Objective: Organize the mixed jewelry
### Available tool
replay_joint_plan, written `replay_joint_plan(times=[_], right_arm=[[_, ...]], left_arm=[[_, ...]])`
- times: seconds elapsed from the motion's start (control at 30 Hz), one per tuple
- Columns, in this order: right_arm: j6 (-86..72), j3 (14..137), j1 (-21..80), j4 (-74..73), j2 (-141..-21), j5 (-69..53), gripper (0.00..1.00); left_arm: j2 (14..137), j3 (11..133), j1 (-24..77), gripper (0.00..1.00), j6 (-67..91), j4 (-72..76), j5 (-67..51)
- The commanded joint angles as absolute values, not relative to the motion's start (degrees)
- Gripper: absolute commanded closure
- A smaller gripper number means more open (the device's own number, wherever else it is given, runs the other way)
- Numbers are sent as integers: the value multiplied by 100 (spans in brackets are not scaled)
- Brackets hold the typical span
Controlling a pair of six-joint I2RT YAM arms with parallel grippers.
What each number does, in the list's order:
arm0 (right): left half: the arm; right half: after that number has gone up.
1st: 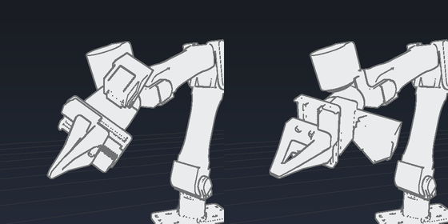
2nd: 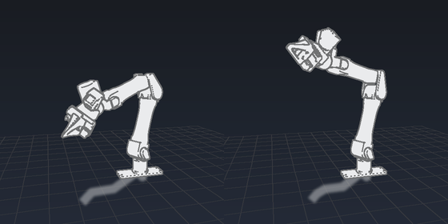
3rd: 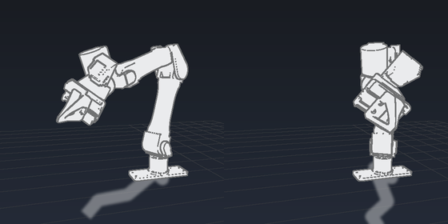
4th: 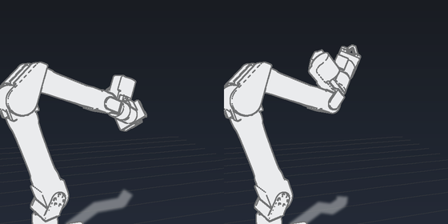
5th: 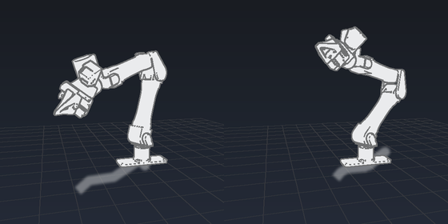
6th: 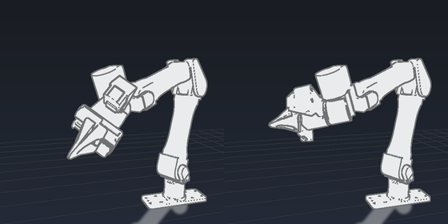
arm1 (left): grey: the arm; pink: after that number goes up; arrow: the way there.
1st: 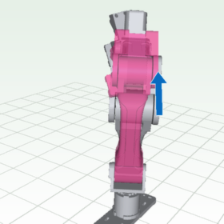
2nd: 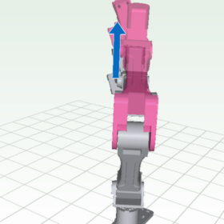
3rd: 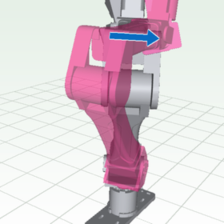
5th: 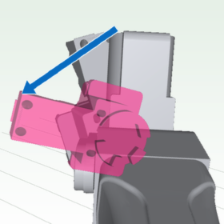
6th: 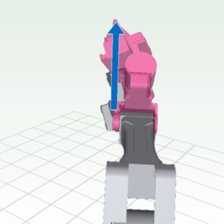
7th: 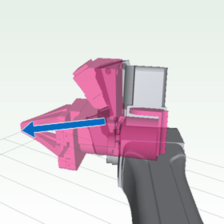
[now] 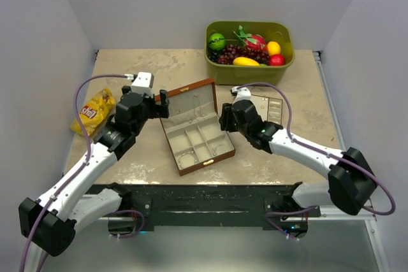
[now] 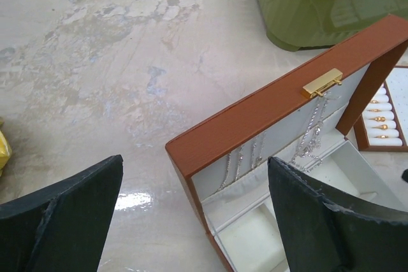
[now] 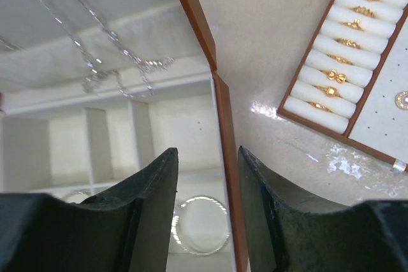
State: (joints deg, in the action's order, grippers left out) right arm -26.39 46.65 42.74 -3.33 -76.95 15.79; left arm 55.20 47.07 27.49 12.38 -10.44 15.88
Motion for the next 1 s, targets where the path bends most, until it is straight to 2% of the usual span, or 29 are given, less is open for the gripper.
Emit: replay_joint_plan(times=[0.0,0.17,0.37,0.47,0.73,0.97], right_arm=[[-4119,4852,4333,-27,-7313,1688,55],[-6008,4938,4781,869,-7733,1775,56],[-6880,5852,5291,1046,-8902,1968,55],[-7311,6029,5361,1134,-9281,2223,58],[-7725,6258,5379,1046,-9659,2970,59],[-7726,6556,5370,906,-10037,3059,59]], left_arm=[[5326,4605,2742,1,1213,-914,1951],[5282,4650,2742,0,1283,-967,2223],[5282,4658,2742,0,1336,-1055,2259],[5300,4685,2733,0,1336,-1072,2259],[5335,4720,2725,1,1345,-1099,2241],[5396,4746,2707,0,1362,-1107,2136]])
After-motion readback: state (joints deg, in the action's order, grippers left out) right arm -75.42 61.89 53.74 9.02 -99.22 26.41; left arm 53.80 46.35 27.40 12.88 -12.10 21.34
